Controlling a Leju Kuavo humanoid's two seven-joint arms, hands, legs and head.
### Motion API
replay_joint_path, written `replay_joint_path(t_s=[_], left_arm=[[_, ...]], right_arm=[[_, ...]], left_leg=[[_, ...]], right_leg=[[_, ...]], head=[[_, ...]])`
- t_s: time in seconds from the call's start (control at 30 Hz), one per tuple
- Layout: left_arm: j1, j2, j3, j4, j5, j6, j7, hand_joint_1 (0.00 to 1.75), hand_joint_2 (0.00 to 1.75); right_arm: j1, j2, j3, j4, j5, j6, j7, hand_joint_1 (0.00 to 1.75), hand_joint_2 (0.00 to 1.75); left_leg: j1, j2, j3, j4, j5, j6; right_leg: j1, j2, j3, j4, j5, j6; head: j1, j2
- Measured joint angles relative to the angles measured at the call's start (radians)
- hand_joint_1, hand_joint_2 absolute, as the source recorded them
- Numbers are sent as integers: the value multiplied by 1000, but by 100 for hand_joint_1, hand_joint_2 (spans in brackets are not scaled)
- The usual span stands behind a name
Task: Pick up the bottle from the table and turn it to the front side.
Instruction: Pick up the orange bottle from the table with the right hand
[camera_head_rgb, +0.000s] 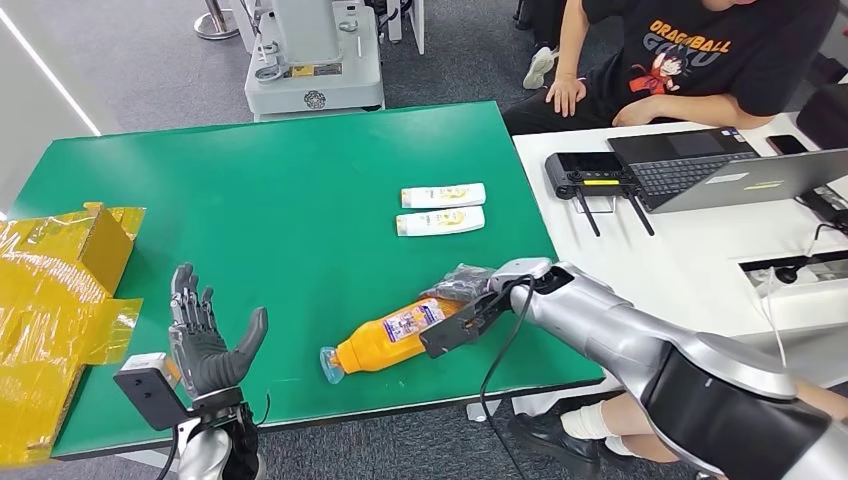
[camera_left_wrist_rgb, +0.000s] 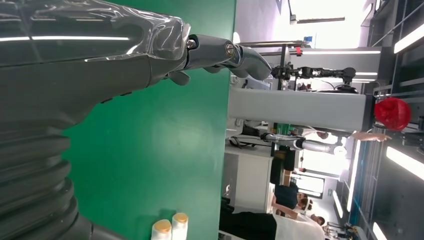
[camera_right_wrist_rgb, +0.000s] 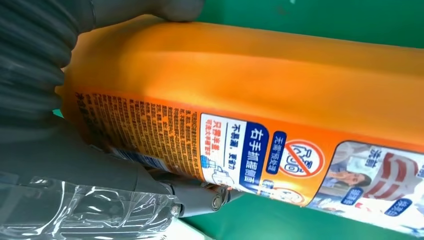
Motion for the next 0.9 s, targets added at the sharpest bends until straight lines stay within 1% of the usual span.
replay_joint_path(t_s=[0.27,0.4,0.5,0.63,0.77,0.9], left_arm=[[4,2,0,0,-2,0,0,0,175],[4,2,0,0,-4,2,0,0,175],[4,2,0,0,-5,10,0,0,175],[5,3,0,-2,-7,29,0,0,175],[4,8,0,-2,-21,52,0,0,175],[-16,25,17,-2,-72,114,7,0,175]], right_arm=[[15,13,-20,5,-9,-41,-1,175,175],[35,22,-43,5,-23,-102,-3,175,175],[49,32,-68,3,-35,-167,-4,175,175],[74,52,-121,-11,-49,-277,-11,175,175],[89,67,-159,-25,-53,-299,-17,175,175],[111,83,-197,-39,-54,-320,-28,175,175]], left_leg=[[0,0,0,0,0,0],[0,-1,-1,0,0,0],[0,-1,-1,0,0,0],[0,-1,-2,0,0,0],[0,-2,-2,0,0,0],[0,-2,-3,0,0,0]], right_leg=[[0,0,0,0,0,0],[0,-1,0,0,0,0],[0,-1,-1,0,0,0],[0,-1,-1,0,0,0],[0,-2,-2,0,0,0],[0,-2,-2,0,0,0]], head=[[0,0],[0,0],[0,0],[0,0],[0,0],[0,0]])
